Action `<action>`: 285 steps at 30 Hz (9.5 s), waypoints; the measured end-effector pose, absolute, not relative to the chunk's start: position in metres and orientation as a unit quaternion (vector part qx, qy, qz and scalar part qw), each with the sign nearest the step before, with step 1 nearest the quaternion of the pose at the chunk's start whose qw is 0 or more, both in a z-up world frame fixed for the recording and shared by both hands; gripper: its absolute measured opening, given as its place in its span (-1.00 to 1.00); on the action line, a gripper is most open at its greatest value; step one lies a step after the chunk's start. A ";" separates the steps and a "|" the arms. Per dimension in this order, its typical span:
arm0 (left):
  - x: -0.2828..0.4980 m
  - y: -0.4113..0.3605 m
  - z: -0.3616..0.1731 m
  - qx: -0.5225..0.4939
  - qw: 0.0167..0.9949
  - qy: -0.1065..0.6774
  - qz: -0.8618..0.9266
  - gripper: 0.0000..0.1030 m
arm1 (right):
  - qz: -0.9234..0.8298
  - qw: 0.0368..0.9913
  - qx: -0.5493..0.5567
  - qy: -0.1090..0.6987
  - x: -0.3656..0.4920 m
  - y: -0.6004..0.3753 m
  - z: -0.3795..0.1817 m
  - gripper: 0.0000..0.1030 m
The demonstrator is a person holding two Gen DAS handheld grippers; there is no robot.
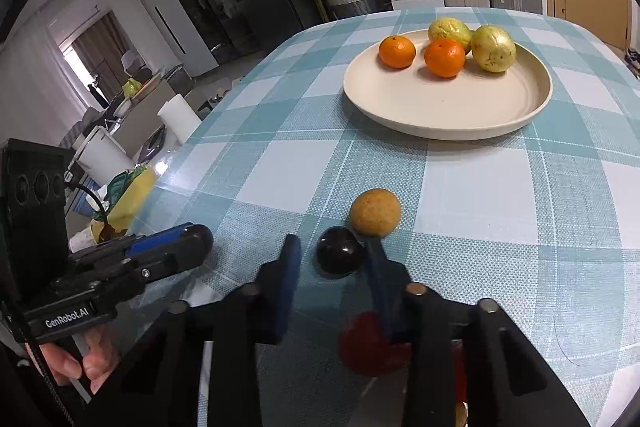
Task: Organize fruits
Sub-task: 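Grasp another dark plum with the right tool while the left tool holds its plum, then carry both dark plums over the cream plate with both tools, then lower both plums onto the plate and open both tools, then move both open tools back to the remaining fruits on the cloth, then grasp a small brown fruit with the left tool, then grasp another small brown fruit with the right tool while the left tool holds its fruit, then carry both small brown fruits over the cream plate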
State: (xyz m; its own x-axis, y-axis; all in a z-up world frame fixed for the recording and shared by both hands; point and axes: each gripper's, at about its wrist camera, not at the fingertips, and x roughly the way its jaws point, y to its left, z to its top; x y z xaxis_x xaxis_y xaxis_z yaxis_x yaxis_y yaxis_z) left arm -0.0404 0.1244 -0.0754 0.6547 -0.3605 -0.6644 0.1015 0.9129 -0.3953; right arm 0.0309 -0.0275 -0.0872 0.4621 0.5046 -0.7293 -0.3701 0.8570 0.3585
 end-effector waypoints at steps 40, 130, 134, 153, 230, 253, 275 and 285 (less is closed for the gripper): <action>0.062 0.071 -0.019 -0.127 0.905 0.382 -0.138 -0.56 | 0.318 0.867 0.186 0.336 0.055 -0.121 -0.020 -0.55; 0.039 0.034 -0.004 -0.070 0.929 0.361 -0.033 0.57 | 0.239 0.925 0.100 0.277 0.030 -0.143 0.005 0.85; 0.031 0.030 -0.007 -0.069 0.930 0.358 -0.038 0.75 | 0.236 0.928 0.099 0.270 0.020 -0.146 0.007 0.94; 0.026 0.037 -0.054 -0.070 0.906 0.416 -0.039 0.98 | 0.249 0.915 0.087 0.306 -0.015 -0.150 -0.025 0.97; 0.024 0.055 -0.058 -0.105 0.887 0.431 -0.127 -0.52 | 0.277 0.859 0.071 0.424 -0.049 -0.105 -0.083 0.06; 0.018 0.066 -0.054 -0.118 0.888 0.426 -0.123 -0.52 | 0.295 0.871 0.049 0.391 -0.059 -0.092 -0.069 -0.51; 0.092 0.042 -0.018 -0.117 0.898 0.397 -0.149 -0.52 | 0.306 0.893 0.095 0.316 0.026 -0.122 -0.012 -0.51; 0.153 0.040 -0.024 -0.115 0.899 0.406 -0.117 -0.52 | 0.286 0.899 0.101 0.316 0.095 -0.129 -0.020 -0.51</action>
